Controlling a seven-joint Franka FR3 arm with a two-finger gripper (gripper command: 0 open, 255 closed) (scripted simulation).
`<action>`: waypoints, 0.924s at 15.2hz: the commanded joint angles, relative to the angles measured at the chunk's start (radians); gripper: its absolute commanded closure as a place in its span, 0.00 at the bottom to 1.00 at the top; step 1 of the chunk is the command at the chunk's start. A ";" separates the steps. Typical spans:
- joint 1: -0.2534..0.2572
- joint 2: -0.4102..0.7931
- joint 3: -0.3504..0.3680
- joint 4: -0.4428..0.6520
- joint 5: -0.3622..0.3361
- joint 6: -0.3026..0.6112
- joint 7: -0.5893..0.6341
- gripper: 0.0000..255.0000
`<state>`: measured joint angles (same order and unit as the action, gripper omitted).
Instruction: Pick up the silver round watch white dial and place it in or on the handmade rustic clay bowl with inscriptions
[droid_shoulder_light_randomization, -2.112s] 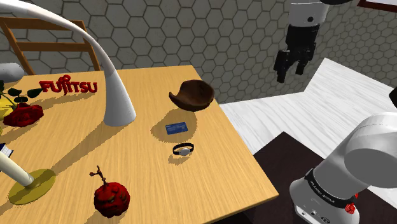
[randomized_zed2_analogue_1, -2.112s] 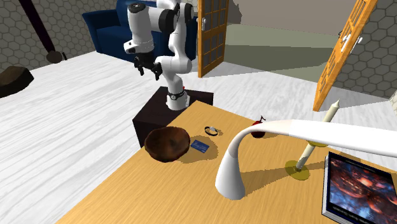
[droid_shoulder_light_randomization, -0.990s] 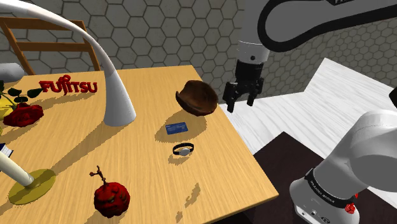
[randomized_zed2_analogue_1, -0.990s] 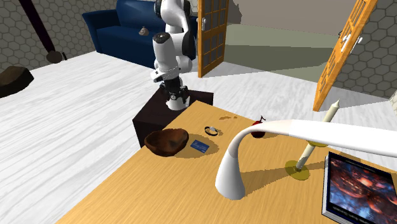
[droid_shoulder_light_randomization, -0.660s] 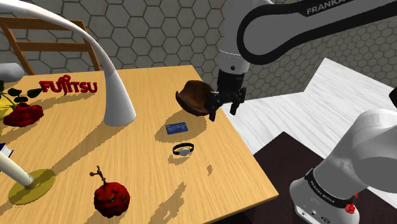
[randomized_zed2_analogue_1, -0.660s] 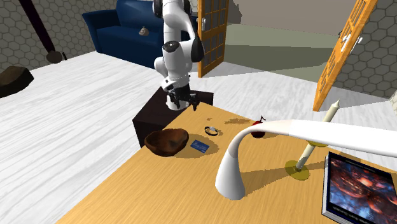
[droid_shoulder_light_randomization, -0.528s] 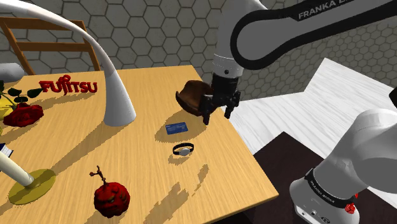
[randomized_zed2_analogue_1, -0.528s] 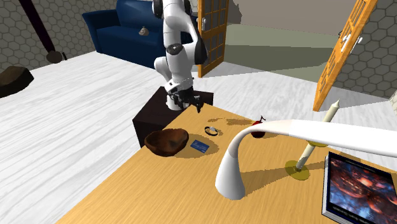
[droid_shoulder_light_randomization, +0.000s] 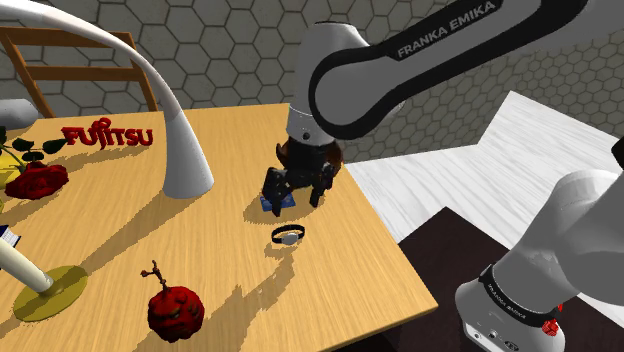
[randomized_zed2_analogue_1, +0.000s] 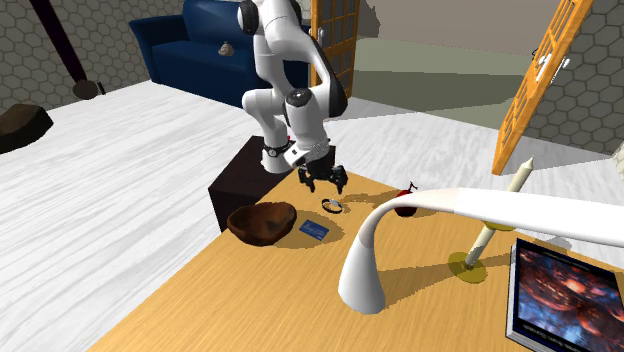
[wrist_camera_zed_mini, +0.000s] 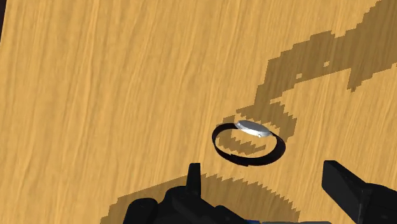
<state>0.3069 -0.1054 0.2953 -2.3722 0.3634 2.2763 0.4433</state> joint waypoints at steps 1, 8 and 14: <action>0.016 0.063 0.019 0.037 0.013 0.046 0.014 0.00; 0.034 0.145 0.037 0.044 0.018 0.134 0.023 0.00; 0.040 0.173 0.042 0.039 0.018 0.170 0.023 0.00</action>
<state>0.3464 0.0665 0.3368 -2.3338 0.3814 2.4445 0.4669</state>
